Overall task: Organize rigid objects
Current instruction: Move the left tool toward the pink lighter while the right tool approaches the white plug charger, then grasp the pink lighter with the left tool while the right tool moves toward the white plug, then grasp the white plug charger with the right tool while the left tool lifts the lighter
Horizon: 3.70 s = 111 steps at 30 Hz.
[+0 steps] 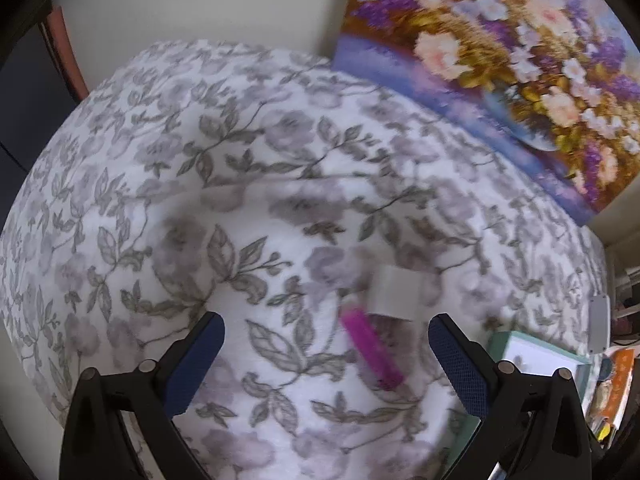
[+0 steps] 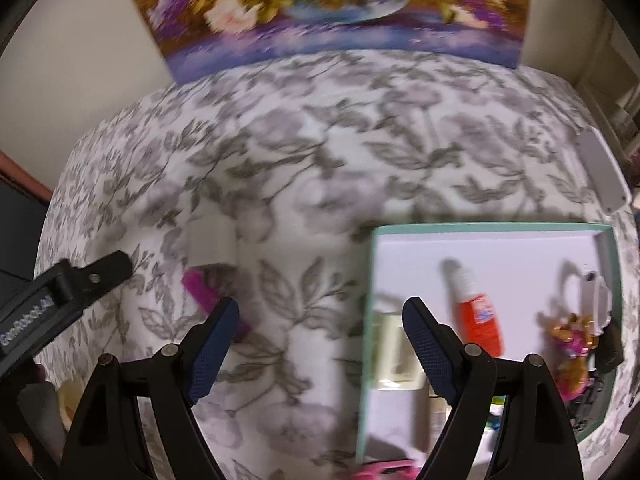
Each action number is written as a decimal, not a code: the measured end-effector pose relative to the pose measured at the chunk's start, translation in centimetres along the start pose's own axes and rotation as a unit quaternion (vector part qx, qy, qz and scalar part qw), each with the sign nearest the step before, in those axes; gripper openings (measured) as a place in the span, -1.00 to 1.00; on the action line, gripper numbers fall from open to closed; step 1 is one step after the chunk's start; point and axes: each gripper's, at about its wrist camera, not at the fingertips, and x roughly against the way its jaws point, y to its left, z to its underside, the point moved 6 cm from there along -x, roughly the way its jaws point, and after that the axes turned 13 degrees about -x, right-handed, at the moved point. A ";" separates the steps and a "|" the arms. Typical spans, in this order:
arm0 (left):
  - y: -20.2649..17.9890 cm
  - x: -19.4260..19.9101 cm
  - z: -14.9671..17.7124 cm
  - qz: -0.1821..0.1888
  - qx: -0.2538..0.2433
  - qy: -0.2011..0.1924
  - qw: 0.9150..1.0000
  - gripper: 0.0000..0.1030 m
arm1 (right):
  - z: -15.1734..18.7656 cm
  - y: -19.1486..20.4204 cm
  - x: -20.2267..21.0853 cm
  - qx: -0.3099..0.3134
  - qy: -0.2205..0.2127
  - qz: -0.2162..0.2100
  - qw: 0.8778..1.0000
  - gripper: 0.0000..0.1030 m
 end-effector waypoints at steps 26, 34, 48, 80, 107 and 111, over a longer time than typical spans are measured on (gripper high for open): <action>0.4 -8.2 1.7 0.003 -0.020 0.071 0.997 1.00 | -1.2 -2.3 -0.6 -0.029 -0.005 0.020 0.999 0.64; -1.5 -8.8 1.0 -0.016 -0.048 0.055 0.997 1.00 | -1.1 -2.6 -1.0 -0.032 0.000 0.020 0.999 0.64; 0.1 -8.9 1.9 -0.048 -0.034 0.089 0.994 1.00 | -1.0 -2.7 -0.9 -0.032 0.005 0.021 0.999 0.64; -10.8 -7.5 5.3 -0.004 -0.221 0.098 0.970 0.76 | -1.0 -3.8 -0.8 -0.037 0.011 0.026 0.999 0.64; 2.6 -5.5 1.5 0.012 -0.056 0.061 0.997 0.64 | -1.9 5.9 -3.0 0.030 0.001 0.018 0.999 0.64; 6.4 -5.3 0.9 -0.002 -0.022 0.050 0.999 0.64 | -1.9 8.5 -4.4 0.056 0.002 0.024 0.998 0.63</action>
